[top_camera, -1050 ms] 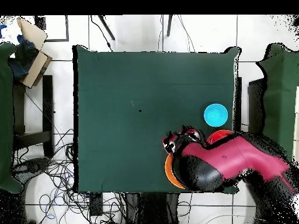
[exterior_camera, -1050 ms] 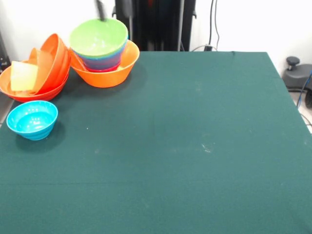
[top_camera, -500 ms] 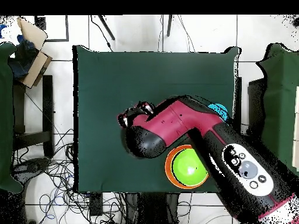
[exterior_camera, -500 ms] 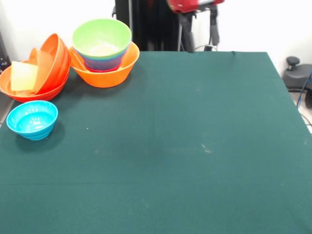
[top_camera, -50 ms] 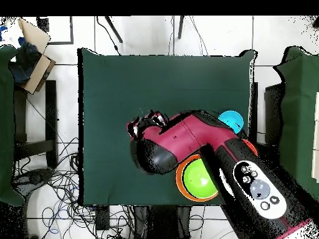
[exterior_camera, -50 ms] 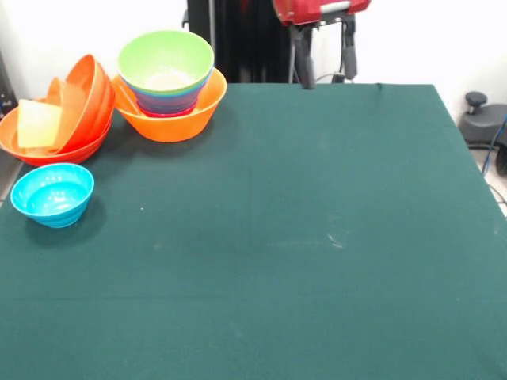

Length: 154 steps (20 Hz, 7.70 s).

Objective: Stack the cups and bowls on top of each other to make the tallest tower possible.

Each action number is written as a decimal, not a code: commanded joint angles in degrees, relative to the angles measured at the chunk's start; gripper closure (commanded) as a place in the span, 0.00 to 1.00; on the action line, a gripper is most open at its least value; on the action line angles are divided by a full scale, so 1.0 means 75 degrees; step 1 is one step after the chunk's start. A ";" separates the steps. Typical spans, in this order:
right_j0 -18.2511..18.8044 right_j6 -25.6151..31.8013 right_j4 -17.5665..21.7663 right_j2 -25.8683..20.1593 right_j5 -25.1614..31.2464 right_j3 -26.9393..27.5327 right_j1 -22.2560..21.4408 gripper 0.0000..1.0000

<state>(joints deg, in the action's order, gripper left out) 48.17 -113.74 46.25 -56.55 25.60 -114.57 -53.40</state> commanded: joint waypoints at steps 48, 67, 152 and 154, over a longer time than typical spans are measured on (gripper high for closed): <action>0.0990 -0.0474 -0.1761 0.1029 -0.1418 -0.2962 -0.1740 0.00; 0.2851 -0.0246 -0.0716 -0.0620 -0.1203 -0.2891 -0.0245 0.00; 0.3375 0.1471 0.2052 0.1398 -0.1082 -0.0810 0.1540 0.00; 0.3477 0.1655 0.2023 0.1396 -0.1119 -0.0744 0.1705 0.00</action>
<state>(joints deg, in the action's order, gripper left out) 75.19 -100.92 55.73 -52.25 19.88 -122.76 -47.64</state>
